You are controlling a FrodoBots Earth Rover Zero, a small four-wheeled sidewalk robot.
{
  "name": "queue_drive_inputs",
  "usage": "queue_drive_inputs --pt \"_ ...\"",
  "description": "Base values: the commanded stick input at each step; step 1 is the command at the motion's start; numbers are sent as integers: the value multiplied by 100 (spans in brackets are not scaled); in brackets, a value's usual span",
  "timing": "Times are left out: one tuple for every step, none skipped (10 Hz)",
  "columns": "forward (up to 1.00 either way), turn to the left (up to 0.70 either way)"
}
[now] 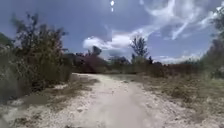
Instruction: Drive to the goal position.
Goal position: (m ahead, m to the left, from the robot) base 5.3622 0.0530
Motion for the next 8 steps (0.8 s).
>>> queue_drive_inputs --pt "50 0" --pt "50 0" --pt "50 0" --pt "50 0" --pt "50 0" --pt "50 0" --pt "50 0" --pt "50 0"
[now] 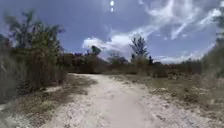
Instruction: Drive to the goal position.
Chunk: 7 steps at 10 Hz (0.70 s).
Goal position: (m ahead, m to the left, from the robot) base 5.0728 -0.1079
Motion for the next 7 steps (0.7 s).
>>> queue_drive_inputs --pt "50 0" --pt "50 0" --pt "50 0" --pt "50 50" --pt "50 39" --pt "50 20" --pt "50 0"
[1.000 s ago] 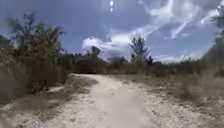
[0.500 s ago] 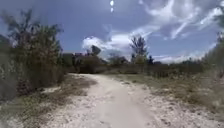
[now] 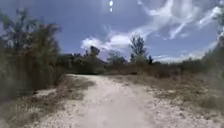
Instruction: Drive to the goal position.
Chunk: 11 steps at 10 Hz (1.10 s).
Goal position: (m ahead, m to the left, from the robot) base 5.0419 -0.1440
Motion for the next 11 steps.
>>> queue_drive_inputs --pt "50 0" --pt "50 0" --pt "50 0" --pt "50 0" --pt "50 0" --pt "50 0" --pt "50 0" --pt "50 0" --pt "50 0" --pt "50 0" --pt "50 0"
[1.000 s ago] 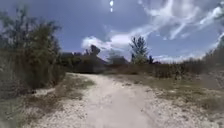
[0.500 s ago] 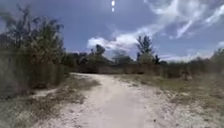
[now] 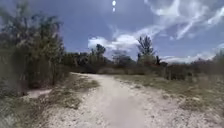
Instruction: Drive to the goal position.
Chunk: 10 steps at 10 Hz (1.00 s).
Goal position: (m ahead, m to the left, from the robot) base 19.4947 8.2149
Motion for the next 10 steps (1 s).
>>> queue_drive_inputs --pt "50 0" --pt "50 0" --pt "50 0" --pt "50 0" --pt "50 0" --pt "50 0" --pt "50 0" --pt "50 0" --pt "50 0" --pt "50 0"
